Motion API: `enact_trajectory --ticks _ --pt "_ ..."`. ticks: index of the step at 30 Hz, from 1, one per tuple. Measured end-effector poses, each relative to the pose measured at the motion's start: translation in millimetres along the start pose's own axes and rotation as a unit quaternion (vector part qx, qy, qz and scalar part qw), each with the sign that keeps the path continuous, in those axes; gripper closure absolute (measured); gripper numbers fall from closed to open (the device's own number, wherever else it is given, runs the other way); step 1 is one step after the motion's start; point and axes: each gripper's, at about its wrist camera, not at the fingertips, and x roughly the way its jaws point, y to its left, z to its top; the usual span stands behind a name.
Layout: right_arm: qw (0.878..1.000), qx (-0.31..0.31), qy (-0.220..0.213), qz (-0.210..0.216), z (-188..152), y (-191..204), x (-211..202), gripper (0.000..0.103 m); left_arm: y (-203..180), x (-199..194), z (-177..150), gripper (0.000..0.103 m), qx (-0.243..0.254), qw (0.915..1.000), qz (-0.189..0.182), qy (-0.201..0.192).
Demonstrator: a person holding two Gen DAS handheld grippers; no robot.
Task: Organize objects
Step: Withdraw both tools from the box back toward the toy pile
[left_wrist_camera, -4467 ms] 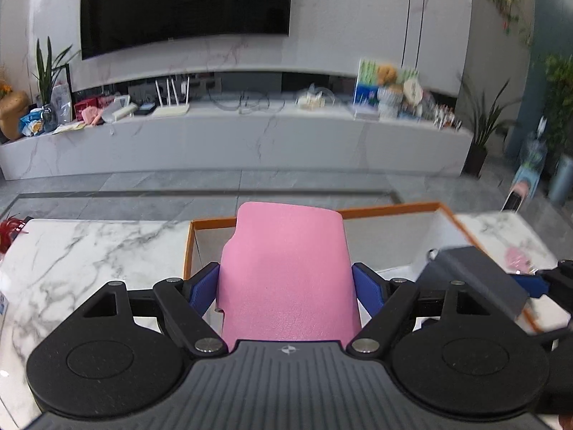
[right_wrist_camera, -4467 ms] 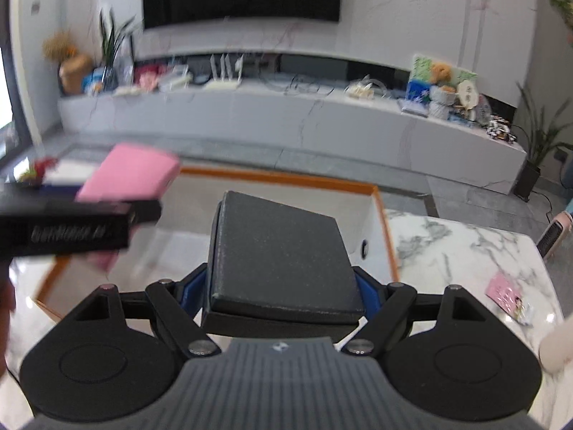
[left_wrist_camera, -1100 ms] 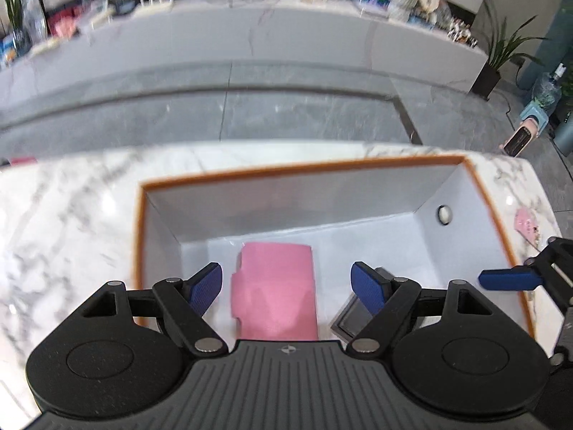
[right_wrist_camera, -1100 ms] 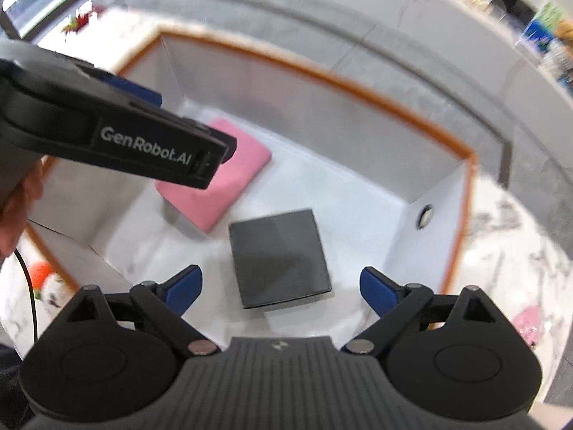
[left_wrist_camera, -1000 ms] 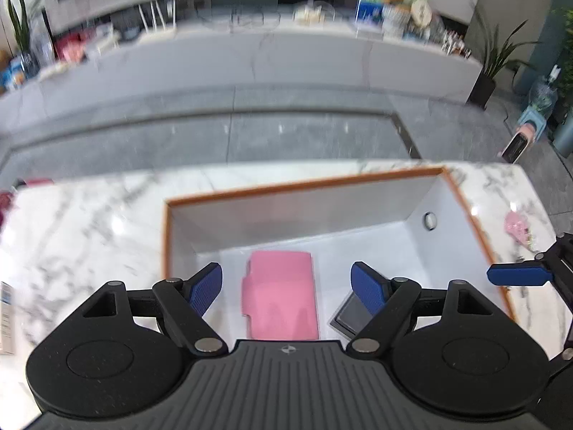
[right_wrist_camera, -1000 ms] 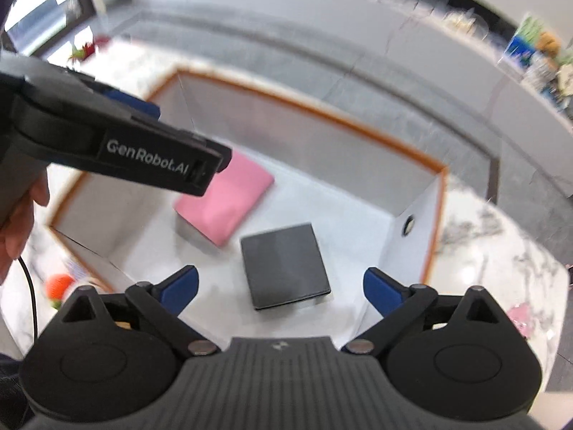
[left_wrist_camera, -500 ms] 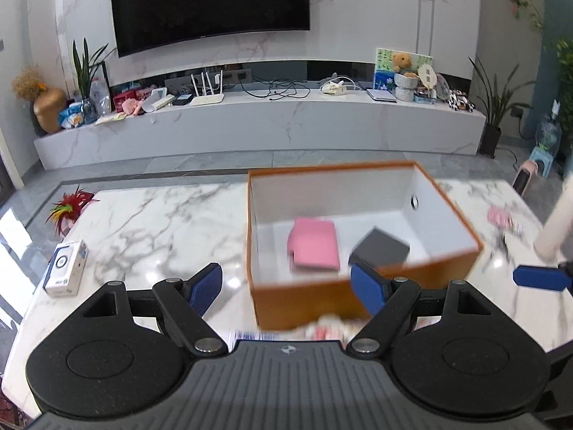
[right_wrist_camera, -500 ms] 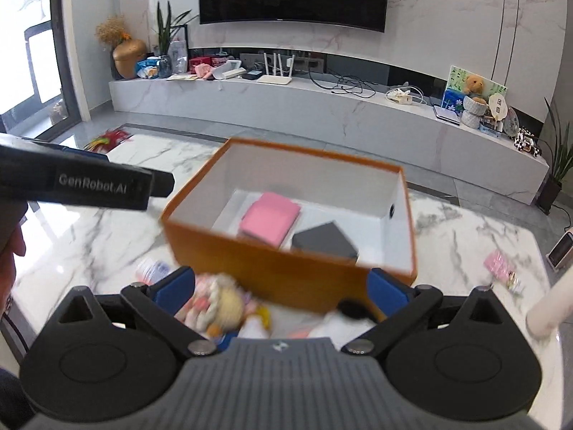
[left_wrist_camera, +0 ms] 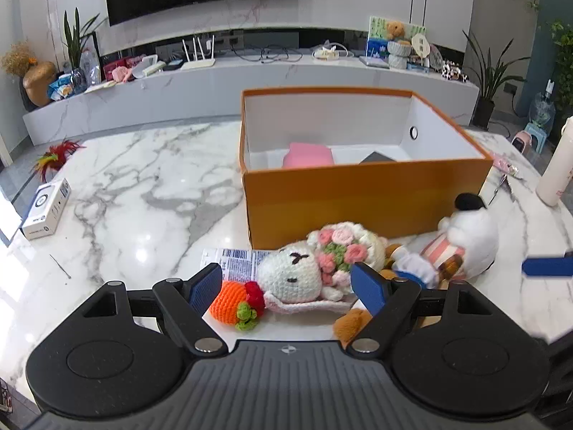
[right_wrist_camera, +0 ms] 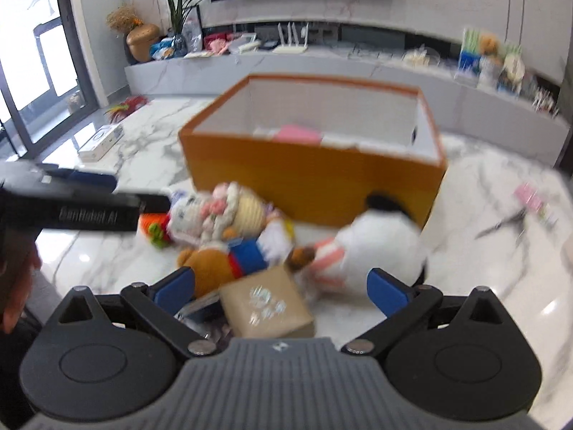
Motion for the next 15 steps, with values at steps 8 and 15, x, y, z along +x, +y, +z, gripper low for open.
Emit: enact_trajectory --ticks 8,15 --pt "0.999 -0.035 0.036 0.006 -12.7 -6.9 27.1 0.001 -5.9 25.4 -12.8 0.009 -0.005 0.9982 -0.03 0.052" --pt "0.998 -0.039 0.031 0.035 -17.1 -13.2 29.8 0.001 -28.4 28.4 -19.8 0.01 0.04 0.9947 -0.062 0.072"
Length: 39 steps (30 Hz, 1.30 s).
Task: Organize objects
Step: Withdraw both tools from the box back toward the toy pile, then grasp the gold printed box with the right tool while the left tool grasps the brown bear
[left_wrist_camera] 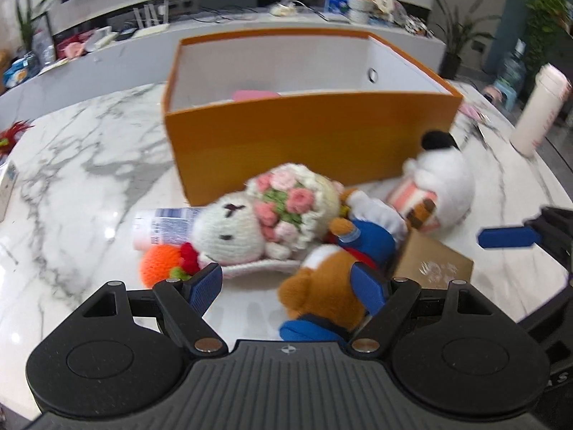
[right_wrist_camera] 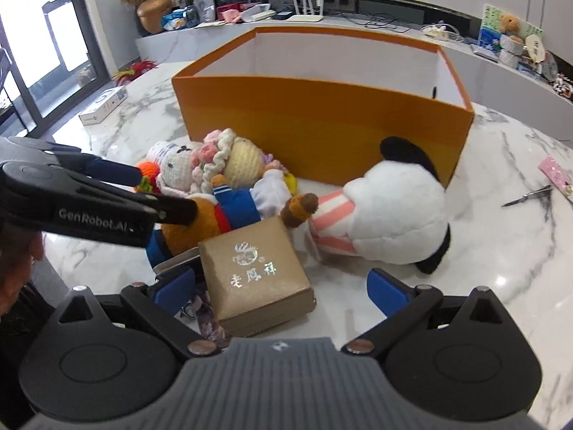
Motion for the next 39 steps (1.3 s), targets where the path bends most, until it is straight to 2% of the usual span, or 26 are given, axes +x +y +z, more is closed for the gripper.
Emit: enact_trajectory --ticks 4,12,19,21,30,39 --pt "0.999 -0.037 -0.006 0.001 -2.7 8.0 5.0 0.004 4.2 -2.8 -0.7 0.009 0.001 1.0 0.001 0.007" --pt "0.998 -0.061 -0.01 0.008 1.7 16.5 15.4 0.028 9.4 -3.2 -1.5 0.009 0.014 0.9998 -0.008 0.011" --pt "0.998 -0.067 -0.003 0.016 3.4 17.1 25.1 0.031 14.7 -1.5 -0.3 0.009 0.0 0.9997 -0.018 0.015" --pt "0.998 -0.066 -0.001 0.024 3.9 17.5 27.5 0.038 15.7 -1.4 -0.4 0.009 -0.001 0.9997 -0.019 0.015" --pt "0.998 -0.049 0.005 0.035 6.2 11.5 25.3 0.041 13.9 -3.0 -1.4 0.009 0.013 0.9997 -0.017 0.009" --pt "0.999 0.037 -0.033 0.015 8.5 -33.6 -7.5 0.042 -8.8 5.4 -7.0 0.009 0.077 0.9967 -0.021 0.01"
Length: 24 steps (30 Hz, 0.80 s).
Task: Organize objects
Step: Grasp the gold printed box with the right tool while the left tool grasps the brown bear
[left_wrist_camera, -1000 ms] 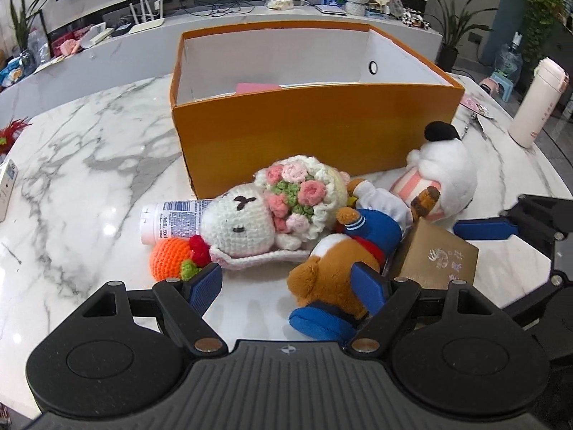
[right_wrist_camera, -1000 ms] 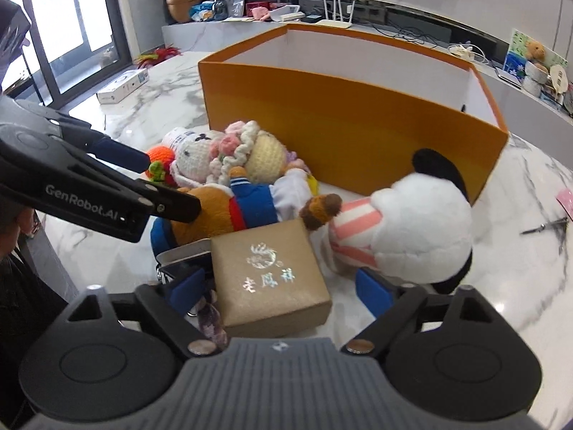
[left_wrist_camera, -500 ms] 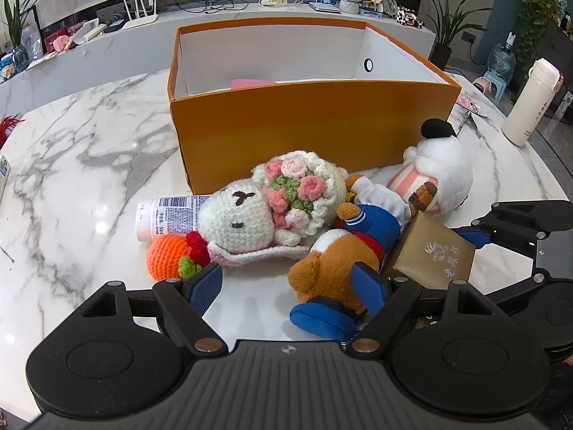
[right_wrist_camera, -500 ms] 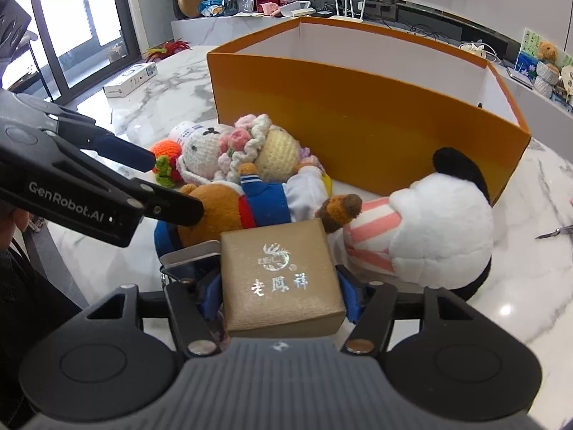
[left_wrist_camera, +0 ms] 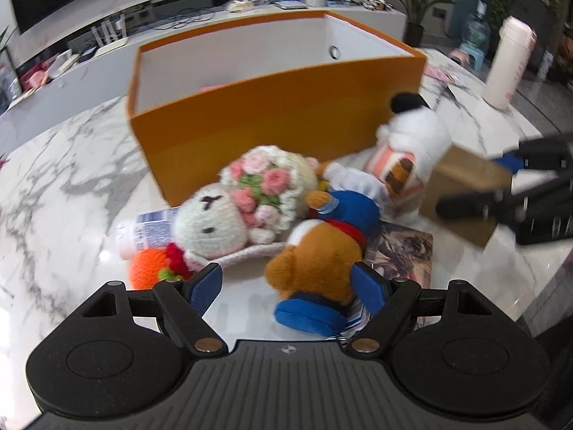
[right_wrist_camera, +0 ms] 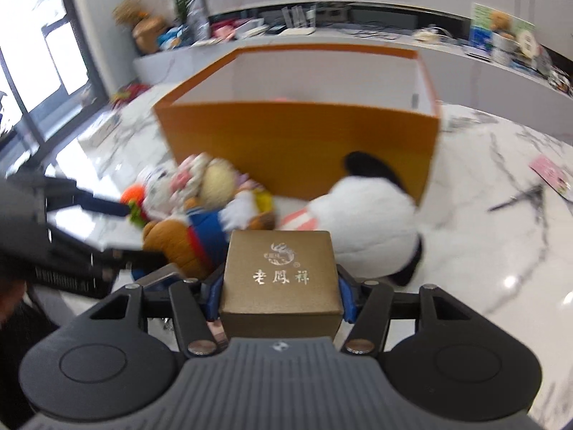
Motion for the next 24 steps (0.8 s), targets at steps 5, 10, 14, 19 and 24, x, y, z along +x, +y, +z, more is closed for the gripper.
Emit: enact_trajectory --ticks 5,10,14,19,24 --pt "1.0 0.006 -0.001 0.003 -0.1 -5.1 -0.2 0.042 -4.8 13.0 2.6 0.009 -0.003 0.9999 -0.007 -0.01" --pt "1.0 0.007 0.002 0.009 -0.3 -5.3 1.3 0.042 -3.5 25.0 9.1 0.009 -0.037 0.9988 -0.026 -0.018" --pt "1.0 0.005 0.008 0.011 -2.3 -6.1 2.9 0.042 -5.2 36.7 9.5 0.015 -0.042 0.9988 -0.026 0.002" --pt "1.0 0.01 0.009 0.008 -1.2 -8.9 4.4 0.042 9.8 34.3 7.5 0.037 -0.096 0.993 -0.068 0.002" --pt "1.0 0.01 0.011 0.007 -1.5 -9.6 4.6 0.042 18.8 25.0 6.1 0.038 -0.119 0.9896 -0.08 -0.012"
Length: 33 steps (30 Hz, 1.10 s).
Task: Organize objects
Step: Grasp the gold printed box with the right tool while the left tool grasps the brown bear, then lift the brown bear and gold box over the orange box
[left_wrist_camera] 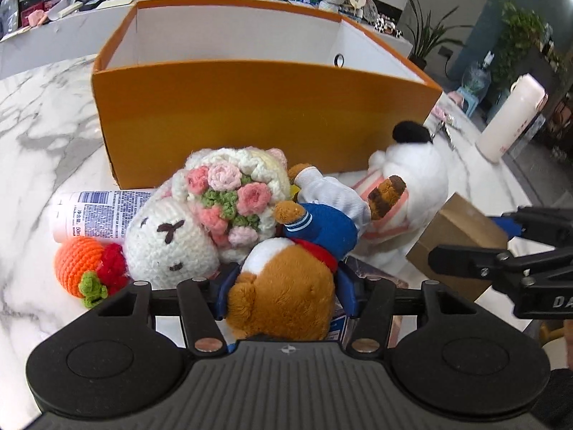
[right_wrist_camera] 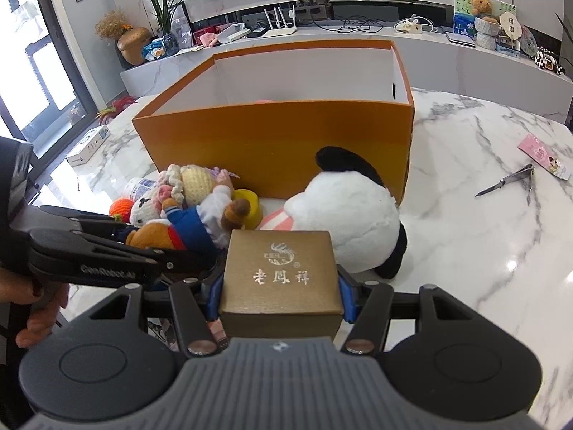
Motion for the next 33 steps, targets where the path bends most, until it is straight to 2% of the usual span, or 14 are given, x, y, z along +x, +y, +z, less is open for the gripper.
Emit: enact_trajectory --ticks 9,15,27,33 --pt "1.0 0.0 -0.001 0.0 1.0 -0.8 0.0 0.042 -3.4 -33.2 5.2 0.038 0.01 0.9991 -0.009 -0.041" --pt "1.0 -0.009 0.003 0.003 0.9 2.5 1.1 0.042 -4.3 -49.8 11.5 0.038 0.011 0.9975 0.014 -0.069" --pt "1.0 -0.016 0.007 -0.007 0.9 4.6 2.2 0.042 -2.2 -61.3 12.1 0.038 0.001 0.9965 0.048 -0.069" --pt "1.0 -0.02 0.005 -0.009 0.8 6.9 -2.1 0.042 -3.2 -62.5 10.7 0.038 0.003 0.9963 0.053 -0.068"
